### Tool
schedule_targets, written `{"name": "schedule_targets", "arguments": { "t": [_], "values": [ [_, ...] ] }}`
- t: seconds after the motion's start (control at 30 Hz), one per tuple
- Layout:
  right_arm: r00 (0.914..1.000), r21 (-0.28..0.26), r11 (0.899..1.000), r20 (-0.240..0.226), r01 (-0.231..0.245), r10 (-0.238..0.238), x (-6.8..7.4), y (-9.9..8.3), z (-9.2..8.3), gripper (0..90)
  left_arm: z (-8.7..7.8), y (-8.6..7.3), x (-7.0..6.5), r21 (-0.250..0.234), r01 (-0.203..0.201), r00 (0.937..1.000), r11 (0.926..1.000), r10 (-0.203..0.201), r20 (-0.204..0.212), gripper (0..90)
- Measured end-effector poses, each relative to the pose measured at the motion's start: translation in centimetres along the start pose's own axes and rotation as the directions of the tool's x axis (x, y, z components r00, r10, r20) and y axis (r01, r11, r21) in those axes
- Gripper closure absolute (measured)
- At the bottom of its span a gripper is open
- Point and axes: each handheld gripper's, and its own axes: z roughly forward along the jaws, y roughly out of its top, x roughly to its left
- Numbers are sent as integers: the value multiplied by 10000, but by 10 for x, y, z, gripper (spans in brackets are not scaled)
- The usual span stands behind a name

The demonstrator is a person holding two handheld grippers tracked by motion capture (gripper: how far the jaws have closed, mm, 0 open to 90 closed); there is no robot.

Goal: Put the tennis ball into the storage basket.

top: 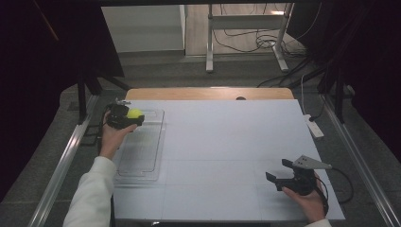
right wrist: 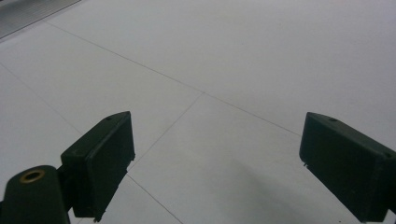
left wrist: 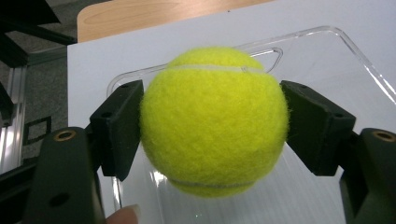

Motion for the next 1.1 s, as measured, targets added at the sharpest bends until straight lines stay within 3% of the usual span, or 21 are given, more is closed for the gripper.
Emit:
{"name": "schedule_targets", "arguments": {
  "t": [1.1],
  "values": [
    [10000,24,10000,6,-11,11,0,0,0,104,21,-10,-2,1161,-39,9996,9932,71,-269,265]
  ]
}}
